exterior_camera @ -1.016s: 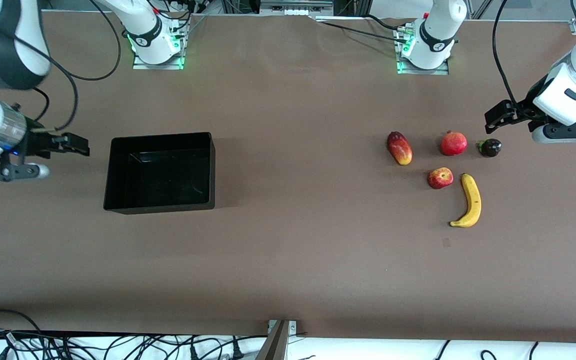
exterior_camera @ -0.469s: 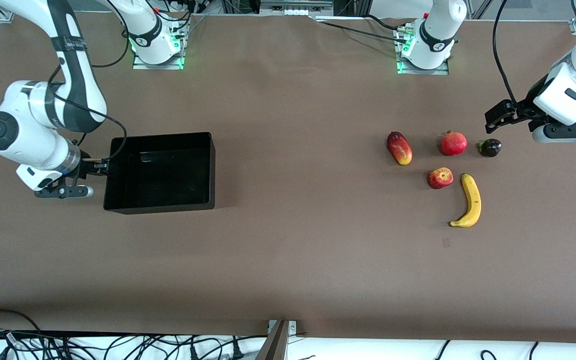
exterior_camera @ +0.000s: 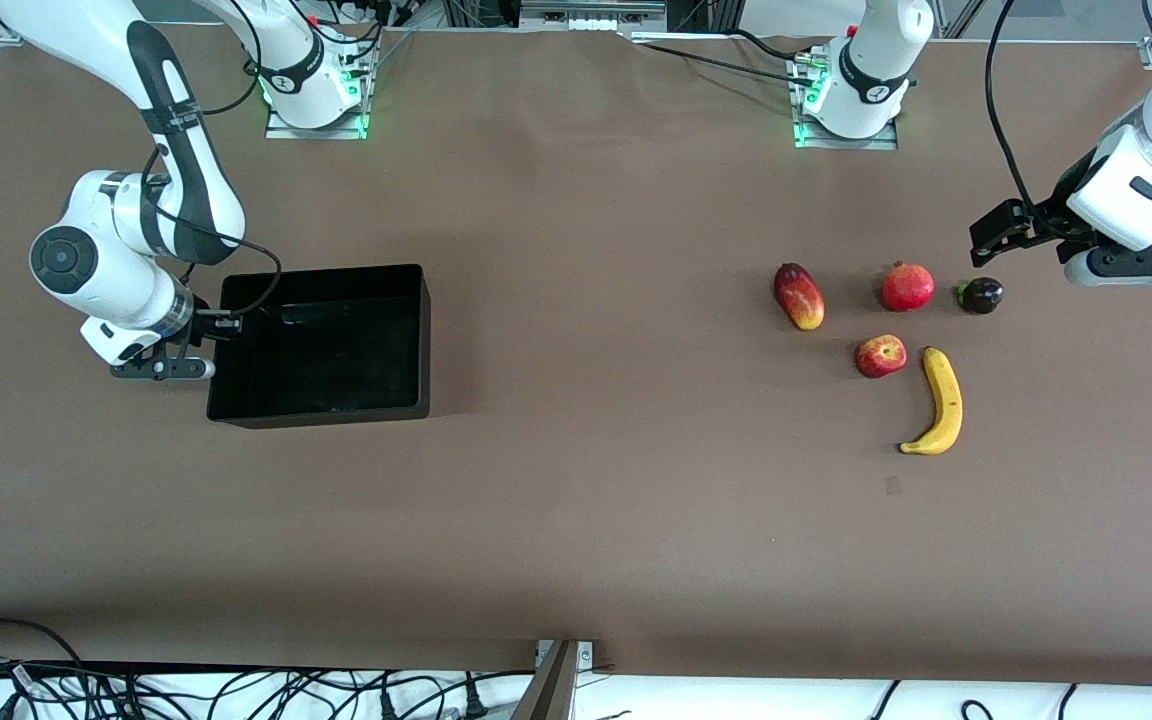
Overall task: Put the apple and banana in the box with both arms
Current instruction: 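Lower the right gripper beside the black box's side wall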
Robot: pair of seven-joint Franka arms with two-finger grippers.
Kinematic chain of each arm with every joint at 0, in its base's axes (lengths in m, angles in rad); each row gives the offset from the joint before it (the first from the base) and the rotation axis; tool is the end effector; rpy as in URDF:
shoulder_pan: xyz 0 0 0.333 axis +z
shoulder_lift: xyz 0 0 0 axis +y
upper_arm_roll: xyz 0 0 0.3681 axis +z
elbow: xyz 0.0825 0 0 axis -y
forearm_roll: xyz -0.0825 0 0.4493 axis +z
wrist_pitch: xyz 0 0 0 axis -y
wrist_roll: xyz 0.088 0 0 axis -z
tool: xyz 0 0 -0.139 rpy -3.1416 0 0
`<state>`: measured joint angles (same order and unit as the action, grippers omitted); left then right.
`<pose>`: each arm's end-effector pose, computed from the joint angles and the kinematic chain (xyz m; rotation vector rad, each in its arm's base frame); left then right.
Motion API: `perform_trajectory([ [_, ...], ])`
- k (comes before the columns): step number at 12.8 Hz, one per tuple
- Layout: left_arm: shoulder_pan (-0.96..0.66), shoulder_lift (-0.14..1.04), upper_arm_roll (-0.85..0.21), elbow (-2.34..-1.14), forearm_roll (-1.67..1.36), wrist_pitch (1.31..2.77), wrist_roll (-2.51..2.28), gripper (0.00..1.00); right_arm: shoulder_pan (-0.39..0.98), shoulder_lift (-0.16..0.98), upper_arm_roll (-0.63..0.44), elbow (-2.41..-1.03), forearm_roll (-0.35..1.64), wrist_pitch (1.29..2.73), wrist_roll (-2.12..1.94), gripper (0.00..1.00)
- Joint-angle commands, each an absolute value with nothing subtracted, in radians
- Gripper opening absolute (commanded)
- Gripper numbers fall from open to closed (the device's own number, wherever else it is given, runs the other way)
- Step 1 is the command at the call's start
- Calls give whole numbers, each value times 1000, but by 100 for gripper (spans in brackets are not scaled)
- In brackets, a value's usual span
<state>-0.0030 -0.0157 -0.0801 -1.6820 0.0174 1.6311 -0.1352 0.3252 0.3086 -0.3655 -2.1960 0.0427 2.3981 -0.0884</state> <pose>0.6129 -0.0491 0.5996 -3.1178 -0.0792 0.0515 0.5987 -0.0267 0.2111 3.0620 0.0406 -0.1377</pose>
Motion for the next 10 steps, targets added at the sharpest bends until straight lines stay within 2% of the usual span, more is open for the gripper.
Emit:
perform_trajectory([
  [1,-6,-5,-80,-1654,8,1609,-144,100,311,304,-360,-2215,44,2408,-83,16],
  [2,-6,-5,-80,-1654,8,1609,-144,100,311,310,-360,-2215,46,2407,-80,0],
  [5,-6,-5,-80,-1654,8,1608,-144,100,316,298,-354,-2183,46,2378,-86,0],
  [6,-6,-5,-80,-1654,9,1608,-144,100,324,296,-351,-2136,45,2328,-86,0],
  [10,-6,-5,-80,-1654,9,1608,-146,100,350,302,-224,-1861,52,2079,-68,0],
])
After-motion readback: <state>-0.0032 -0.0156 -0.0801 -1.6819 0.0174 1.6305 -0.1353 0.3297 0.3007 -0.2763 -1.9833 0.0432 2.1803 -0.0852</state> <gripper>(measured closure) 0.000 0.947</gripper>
